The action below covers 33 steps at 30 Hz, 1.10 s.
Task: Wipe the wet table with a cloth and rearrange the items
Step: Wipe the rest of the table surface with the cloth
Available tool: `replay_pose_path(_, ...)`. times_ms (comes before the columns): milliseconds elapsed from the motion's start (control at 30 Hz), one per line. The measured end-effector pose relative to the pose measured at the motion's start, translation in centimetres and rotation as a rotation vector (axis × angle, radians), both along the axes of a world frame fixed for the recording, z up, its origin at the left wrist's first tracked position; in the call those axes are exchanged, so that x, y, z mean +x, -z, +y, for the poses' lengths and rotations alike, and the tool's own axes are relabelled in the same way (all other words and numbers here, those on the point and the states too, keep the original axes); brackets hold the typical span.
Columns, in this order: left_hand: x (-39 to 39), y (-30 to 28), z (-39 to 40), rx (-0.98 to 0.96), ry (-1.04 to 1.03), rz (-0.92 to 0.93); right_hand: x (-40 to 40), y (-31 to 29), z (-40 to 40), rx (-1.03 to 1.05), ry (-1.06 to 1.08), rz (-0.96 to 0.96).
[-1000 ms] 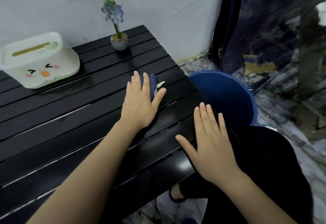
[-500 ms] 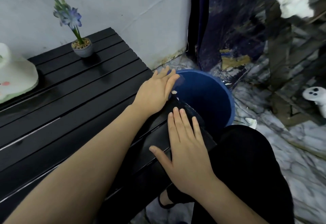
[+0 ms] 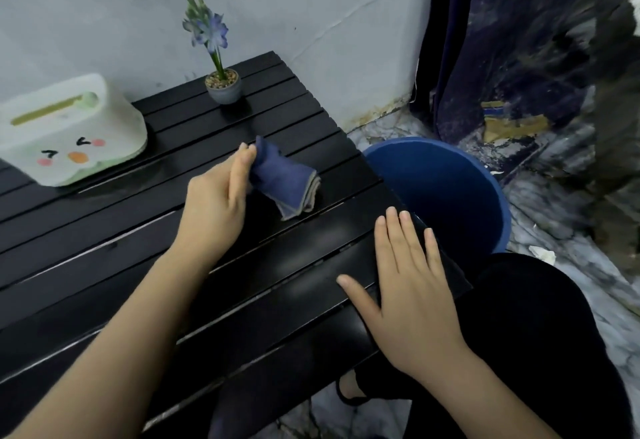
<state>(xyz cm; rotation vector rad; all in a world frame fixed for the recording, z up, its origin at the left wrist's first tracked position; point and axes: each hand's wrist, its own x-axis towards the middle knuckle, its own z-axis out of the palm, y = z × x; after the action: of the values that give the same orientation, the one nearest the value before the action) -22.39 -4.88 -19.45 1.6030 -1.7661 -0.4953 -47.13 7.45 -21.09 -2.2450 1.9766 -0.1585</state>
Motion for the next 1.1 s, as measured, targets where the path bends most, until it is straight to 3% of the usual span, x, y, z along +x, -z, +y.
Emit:
replay_pose_path(133,0.9,0.8,1.9,0.219,-0.075,-0.305,0.1,0.0,0.1,-0.019,0.005,0.016)
replay_pose_path(267,-2.6,0.6,2.1,0.190,-0.050,-0.195,0.3,0.0,0.1,-0.037,0.011,0.024)
replay_pose_path(467,-9.0,1.9,-0.3,0.160,-0.124,-0.508,0.4,0.0,0.0,-0.022,0.016,0.043)
replay_pose_path(600,-13.4,1.0,-2.6,0.152,0.075,-0.598,0.4,-0.2,-0.1,-0.015,0.022,0.052)
replay_pose_path(667,-15.2,0.7,-3.3,0.111,0.262,-0.458,0.5,-0.2,-0.1,-0.024,0.023,0.046)
replay_pose_path(733,-16.0,0.1,-3.0,0.164,0.388,-0.106,0.5,-0.2,-0.1,-0.027,0.021,0.041)
replay_pose_path(800,-15.3,-0.4,-2.1,0.256,0.344,0.254,0.4,-0.2,-0.1,-0.037,0.019,0.040)
replay_pose_path(867,-13.0,-0.7,-0.9,0.267,0.199,0.493,0.3,-0.1,-0.2,-0.041,0.013,0.037)
replay_pose_path(933,-8.9,-0.6,0.7,0.200,0.069,0.533,0.3,0.0,-0.2,-0.043,0.007,0.036)
replay_pose_path(1100,5.5,0.5,8.3,0.154,0.024,0.146,0.2,0.0,0.0,-0.046,-0.007,0.022)
